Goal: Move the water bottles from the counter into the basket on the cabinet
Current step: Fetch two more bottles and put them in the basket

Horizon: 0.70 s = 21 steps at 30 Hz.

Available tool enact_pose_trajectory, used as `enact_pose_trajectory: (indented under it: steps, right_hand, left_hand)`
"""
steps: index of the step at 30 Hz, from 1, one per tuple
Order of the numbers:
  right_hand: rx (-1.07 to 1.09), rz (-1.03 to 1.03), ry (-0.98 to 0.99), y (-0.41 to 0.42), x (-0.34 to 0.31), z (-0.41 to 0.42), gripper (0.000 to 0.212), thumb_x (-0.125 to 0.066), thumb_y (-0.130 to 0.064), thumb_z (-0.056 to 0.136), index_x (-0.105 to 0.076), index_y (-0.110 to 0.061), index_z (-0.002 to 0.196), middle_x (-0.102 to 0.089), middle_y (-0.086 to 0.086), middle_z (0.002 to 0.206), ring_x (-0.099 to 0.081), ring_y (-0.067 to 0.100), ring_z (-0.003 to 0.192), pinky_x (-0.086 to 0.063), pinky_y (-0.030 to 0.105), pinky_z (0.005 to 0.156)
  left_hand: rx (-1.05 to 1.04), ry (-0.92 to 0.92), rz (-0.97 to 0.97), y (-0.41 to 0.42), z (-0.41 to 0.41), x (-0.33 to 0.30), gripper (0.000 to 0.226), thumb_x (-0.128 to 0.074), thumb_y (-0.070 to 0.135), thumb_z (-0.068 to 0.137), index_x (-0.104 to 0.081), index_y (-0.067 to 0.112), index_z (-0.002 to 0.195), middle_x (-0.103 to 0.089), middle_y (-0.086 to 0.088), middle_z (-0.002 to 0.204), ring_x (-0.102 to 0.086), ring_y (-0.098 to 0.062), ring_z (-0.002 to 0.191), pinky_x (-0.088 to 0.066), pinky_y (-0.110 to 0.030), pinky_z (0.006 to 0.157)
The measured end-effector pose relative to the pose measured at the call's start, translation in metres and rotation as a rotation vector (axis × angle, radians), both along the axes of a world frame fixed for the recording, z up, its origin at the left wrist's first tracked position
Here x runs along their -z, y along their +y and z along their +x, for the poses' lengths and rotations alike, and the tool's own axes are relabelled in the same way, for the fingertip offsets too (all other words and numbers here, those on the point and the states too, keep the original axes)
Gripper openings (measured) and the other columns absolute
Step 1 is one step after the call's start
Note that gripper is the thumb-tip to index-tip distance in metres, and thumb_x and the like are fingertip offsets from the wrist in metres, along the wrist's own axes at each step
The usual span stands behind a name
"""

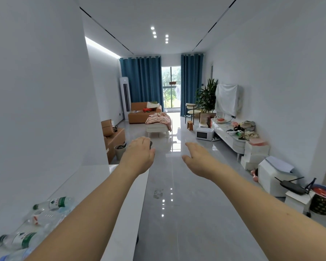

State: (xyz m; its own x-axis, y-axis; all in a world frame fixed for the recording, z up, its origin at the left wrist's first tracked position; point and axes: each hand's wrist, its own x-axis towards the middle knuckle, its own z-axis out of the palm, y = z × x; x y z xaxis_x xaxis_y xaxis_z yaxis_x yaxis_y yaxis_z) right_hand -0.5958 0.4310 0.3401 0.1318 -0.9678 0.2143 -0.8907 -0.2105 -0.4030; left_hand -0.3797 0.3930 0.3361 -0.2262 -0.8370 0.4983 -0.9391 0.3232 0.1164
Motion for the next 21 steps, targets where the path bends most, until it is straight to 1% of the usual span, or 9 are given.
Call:
enact_pose_trajectory:
  steps: [3,8,11,15,21]
  right_hand:
    - [0.014,-0.026,-0.001,-0.051,-0.007,-0.027,0.051,-0.039,-0.028,0.1,-0.03,-0.008,0.146,-0.033,0.012,0.151,-0.029,0.03,0.138,-0.024,0.039,0.111]
    - [0.021,-0.035,0.014,-0.132,-0.016,-0.066,0.044,-0.04,-0.025,0.099,-0.038,-0.004,0.138,-0.039,0.015,0.145,-0.033,0.031,0.133,-0.026,0.039,0.109]
    - [0.008,-0.035,-0.007,-0.169,-0.015,-0.074,0.048,-0.04,-0.026,0.1,-0.034,-0.005,0.143,-0.037,0.013,0.148,-0.031,0.029,0.136,-0.024,0.037,0.11]
    - [0.0,-0.012,-0.016,-0.221,-0.011,-0.083,0.056,-0.04,-0.029,0.1,-0.024,-0.008,0.15,-0.028,0.011,0.155,-0.024,0.027,0.142,-0.02,0.038,0.114]
    - [0.003,-0.014,-0.024,-0.307,-0.005,-0.092,0.058,-0.041,-0.031,0.1,-0.023,-0.009,0.15,-0.027,0.011,0.156,-0.023,0.027,0.143,-0.021,0.039,0.116]
  left_hand:
    - [0.011,-0.036,-0.023,-0.053,-0.023,-0.009,0.04,-0.043,0.031,0.101,-0.05,0.007,0.133,-0.055,-0.011,0.134,-0.048,-0.026,0.121,-0.035,-0.037,0.105]
    - [0.001,-0.058,-0.073,-0.133,-0.057,-0.022,0.041,-0.043,0.031,0.101,-0.05,0.006,0.133,-0.054,-0.013,0.135,-0.048,-0.027,0.123,-0.034,-0.038,0.106]
    - [0.008,-0.068,-0.039,-0.165,-0.067,-0.019,0.042,-0.042,0.032,0.101,-0.048,0.007,0.135,-0.053,-0.012,0.137,-0.046,-0.026,0.125,-0.032,-0.038,0.108]
    - [-0.006,-0.055,-0.015,-0.215,-0.075,-0.018,0.047,-0.042,0.032,0.102,-0.043,0.007,0.142,-0.049,-0.012,0.144,-0.043,-0.025,0.131,-0.03,-0.038,0.111]
    - [-0.017,-0.092,0.004,-0.298,-0.082,-0.01,0.05,-0.041,0.034,0.102,-0.04,0.007,0.144,-0.046,-0.012,0.147,-0.04,-0.026,0.134,-0.028,-0.038,0.113]
